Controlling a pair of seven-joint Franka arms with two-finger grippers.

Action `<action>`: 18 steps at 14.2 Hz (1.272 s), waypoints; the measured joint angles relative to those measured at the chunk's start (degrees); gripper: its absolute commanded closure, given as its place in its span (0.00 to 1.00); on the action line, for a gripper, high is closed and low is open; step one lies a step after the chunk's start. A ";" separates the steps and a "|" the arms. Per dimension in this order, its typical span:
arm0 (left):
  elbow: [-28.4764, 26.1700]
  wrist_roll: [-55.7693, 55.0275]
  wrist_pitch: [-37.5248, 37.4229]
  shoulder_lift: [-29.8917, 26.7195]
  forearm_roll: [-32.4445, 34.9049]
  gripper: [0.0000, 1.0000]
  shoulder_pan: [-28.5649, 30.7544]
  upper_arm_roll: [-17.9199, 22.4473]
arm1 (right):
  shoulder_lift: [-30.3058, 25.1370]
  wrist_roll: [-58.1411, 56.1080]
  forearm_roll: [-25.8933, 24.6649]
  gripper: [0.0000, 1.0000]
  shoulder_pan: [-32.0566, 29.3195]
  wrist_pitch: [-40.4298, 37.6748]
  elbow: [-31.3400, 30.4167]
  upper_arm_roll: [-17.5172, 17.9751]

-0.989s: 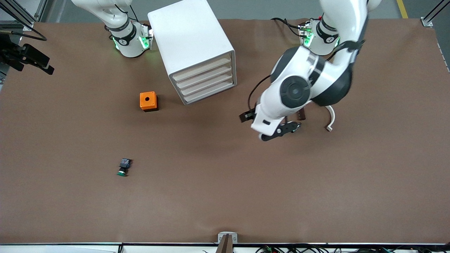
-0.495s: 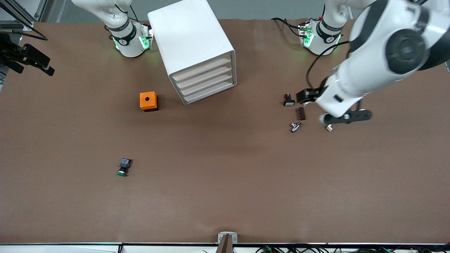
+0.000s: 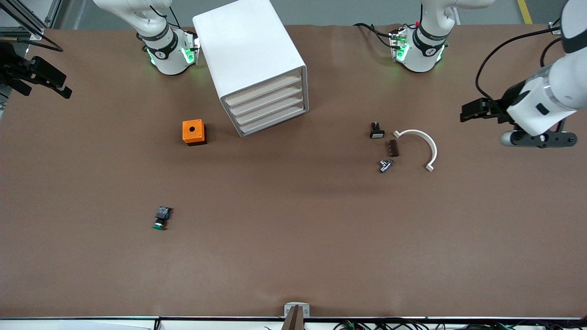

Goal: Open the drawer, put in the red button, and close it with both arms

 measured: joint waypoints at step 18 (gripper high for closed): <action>-10.51 1.58 15.90 -8.43 3.68 0.00 8.33 -5.10 | -0.01 -0.10 0.00 0.00 0.28 -0.01 0.00 0.31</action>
